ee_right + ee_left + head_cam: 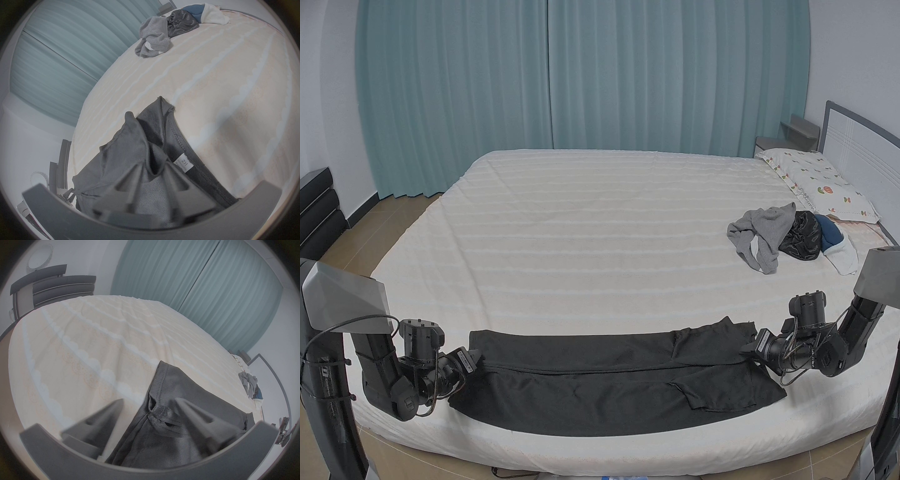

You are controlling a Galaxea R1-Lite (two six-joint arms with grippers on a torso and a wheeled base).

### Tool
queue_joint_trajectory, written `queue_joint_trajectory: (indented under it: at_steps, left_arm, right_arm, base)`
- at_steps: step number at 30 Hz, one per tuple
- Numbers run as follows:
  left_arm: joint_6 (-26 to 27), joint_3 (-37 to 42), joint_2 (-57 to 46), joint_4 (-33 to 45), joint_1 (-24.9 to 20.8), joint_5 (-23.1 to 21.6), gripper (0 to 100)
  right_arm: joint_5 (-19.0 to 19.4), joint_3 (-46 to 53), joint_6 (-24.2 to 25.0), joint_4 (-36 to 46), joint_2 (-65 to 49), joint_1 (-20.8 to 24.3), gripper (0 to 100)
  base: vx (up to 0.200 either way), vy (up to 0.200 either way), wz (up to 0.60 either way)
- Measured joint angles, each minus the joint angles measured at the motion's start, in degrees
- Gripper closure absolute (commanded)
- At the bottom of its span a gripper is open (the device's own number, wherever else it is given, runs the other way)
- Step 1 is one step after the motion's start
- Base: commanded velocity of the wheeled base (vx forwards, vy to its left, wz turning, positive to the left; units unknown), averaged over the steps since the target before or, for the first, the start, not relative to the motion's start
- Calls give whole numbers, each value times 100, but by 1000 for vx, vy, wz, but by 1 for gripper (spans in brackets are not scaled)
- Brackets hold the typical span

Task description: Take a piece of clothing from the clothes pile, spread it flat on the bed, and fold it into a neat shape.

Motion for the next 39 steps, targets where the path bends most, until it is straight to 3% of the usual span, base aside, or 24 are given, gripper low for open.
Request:
queue_joint_trajectory:
  at_steps: [11, 20, 24, 28, 34, 35, 39]
  left_arm:
    - [-183, -332, -383, 149, 235, -241, 0]
    - [-859, -1616, -538, 1569, 334, -718, 0]
    - [-976, -2239, -279, 1955, 329, -823, 0]
    - [-1031, -2586, 22, 2125, 340, -878, 0]
    - [-1034, -2650, 223, 2154, 354, -891, 0]
    - [-1034, -2639, 239, 2155, 347, -894, 100]
    - [-1051, -2614, 293, 2155, 343, -887, 100]
  right_arm:
    - [126, -297, 29, 67, -352, -333, 0]
    - [321, -829, 79, 88, -195, -469, 0]
    - [616, -1019, 325, 78, 9, -546, 0]
    - [950, -1135, 514, 37, 204, -711, 0]
    - [972, -1180, 539, 12, 356, -840, 0]
    - [967, -1182, 539, 9, 369, -856, 0]
    - [963, -1220, 535, 1, 450, -928, 0]
  base:
    - [0, 0, 0]
    - [0, 0, 0]
    - [0, 0, 0]
    - [0, 0, 0]
    - [0, 0, 0]
    - [0, 0, 0]
    - [0, 0, 0]
